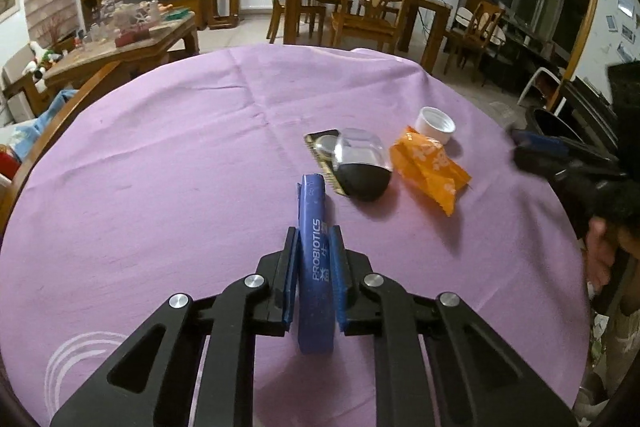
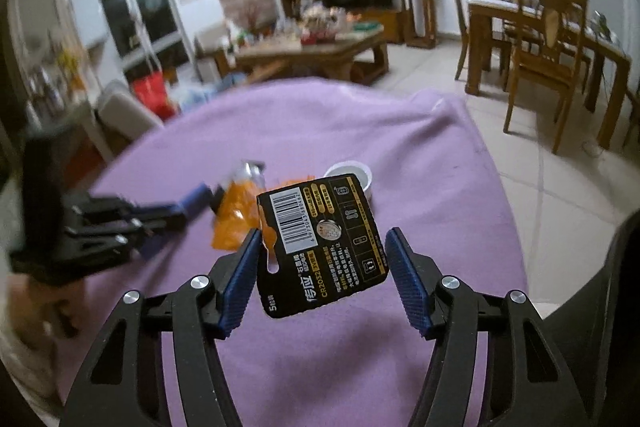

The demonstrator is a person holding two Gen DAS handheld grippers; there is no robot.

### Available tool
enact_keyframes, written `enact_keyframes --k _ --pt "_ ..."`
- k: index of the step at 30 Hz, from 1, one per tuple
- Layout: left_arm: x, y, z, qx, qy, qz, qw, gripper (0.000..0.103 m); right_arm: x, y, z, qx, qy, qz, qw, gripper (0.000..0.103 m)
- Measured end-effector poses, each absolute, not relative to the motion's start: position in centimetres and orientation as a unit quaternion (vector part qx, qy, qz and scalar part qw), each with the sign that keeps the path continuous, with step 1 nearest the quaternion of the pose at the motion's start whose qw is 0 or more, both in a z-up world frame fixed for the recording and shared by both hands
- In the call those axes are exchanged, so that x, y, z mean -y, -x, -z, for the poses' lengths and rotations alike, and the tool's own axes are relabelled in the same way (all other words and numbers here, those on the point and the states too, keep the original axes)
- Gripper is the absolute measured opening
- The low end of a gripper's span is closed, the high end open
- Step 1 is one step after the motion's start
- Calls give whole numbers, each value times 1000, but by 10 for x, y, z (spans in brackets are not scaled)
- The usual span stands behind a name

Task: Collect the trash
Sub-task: 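Carry the blue tube and battery card over the black bin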

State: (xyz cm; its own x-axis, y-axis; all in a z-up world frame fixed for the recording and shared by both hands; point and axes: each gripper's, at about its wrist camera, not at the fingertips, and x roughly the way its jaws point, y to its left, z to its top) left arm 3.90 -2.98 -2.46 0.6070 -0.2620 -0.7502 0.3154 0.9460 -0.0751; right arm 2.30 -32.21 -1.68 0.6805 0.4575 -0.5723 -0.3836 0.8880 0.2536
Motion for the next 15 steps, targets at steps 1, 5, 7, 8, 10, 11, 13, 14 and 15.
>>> enact_keyframes --k 1,5,7,8,10,11,13,14,15 --pt "28 -39 24 -411 -33 160 897 16 330 -19 15 -320 -67 -228 917 63" --pt "29 -29 15 -383 -30 174 907 16 364 -6 3 -291 -109 -215 926 63" --pt "33 -25 8 -370 -25 186 910 16 381 2 -1 -273 -124 -202 932 63" --pt "35 -25 4 -363 -23 192 911 16 389 5 -3 -265 -132 -196 935 63" --pt "42 -22 -7 -344 -16 207 916 16 407 14 -5 -247 -151 -183 939 63" --pt "51 -20 -16 -329 -12 218 919 16 416 16 -6 -239 -158 -176 942 63" --pt "66 -16 -28 -313 -10 236 920 16 438 26 -10 -215 -175 -158 948 63" --pt "81 -14 -36 -299 -12 254 920 16 449 31 -11 -204 -184 -147 950 63" --pt "92 -12 -41 -291 -15 267 919 16 457 34 -13 -196 -190 -139 952 63"
